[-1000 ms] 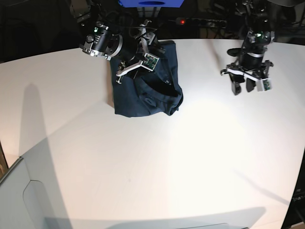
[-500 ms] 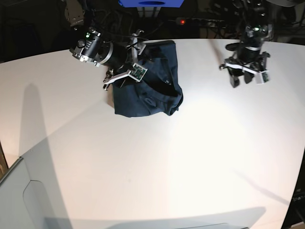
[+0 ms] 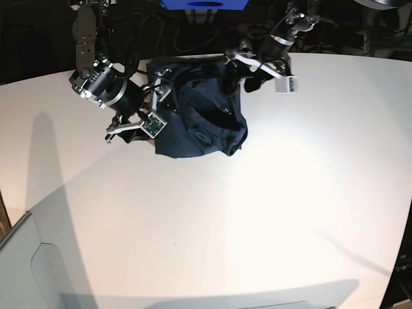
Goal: Fold the T-shirt properly
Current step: 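Grasp the bundle's edge with the left gripper and flip it over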
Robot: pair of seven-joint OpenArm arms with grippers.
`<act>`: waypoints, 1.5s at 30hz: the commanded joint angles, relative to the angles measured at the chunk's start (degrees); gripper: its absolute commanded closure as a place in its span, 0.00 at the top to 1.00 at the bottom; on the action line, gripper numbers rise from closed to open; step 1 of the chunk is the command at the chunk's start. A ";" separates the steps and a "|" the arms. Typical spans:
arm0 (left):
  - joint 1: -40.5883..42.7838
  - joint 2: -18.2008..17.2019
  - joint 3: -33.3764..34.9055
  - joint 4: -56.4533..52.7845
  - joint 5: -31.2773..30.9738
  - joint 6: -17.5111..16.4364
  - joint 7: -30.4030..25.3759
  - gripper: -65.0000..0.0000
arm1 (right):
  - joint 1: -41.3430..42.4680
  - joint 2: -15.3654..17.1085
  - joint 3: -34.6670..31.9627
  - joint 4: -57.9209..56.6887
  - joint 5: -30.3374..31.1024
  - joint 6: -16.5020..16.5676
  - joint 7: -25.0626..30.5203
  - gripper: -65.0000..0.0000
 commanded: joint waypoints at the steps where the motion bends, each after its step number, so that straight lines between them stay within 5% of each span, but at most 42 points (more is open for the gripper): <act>1: 1.03 0.11 1.59 0.71 -0.67 -0.62 -0.94 0.57 | 0.27 -0.05 0.61 1.12 0.67 0.36 0.70 0.58; 23: 1.03 -0.42 3.87 -6.15 -0.67 -0.53 -1.11 0.57 | -0.17 0.12 0.96 0.86 0.58 0.36 0.61 0.58; 29: 0.15 -0.42 4.05 -5.88 -0.67 -0.88 -1.03 0.44 | -0.17 0.83 0.96 0.77 0.49 0.36 0.61 0.58; 36: -0.73 -0.16 4.05 -6.50 -0.67 -0.88 -0.85 0.43 | -0.26 0.91 0.96 0.68 0.49 0.36 0.61 0.58; 39: -1.69 -0.24 4.13 -6.50 -0.67 -0.97 -0.85 0.31 | -0.26 0.91 0.96 0.68 0.49 0.36 0.61 0.58; 43: -2.66 -0.42 4.13 -7.99 -0.93 -0.97 -0.76 0.00 | -0.17 0.91 0.96 0.68 0.49 0.36 0.61 0.58; 45: -3.01 -0.33 4.66 -8.08 -0.67 -0.71 -0.76 0.00 | -0.17 0.91 0.96 0.68 0.49 0.36 0.61 0.58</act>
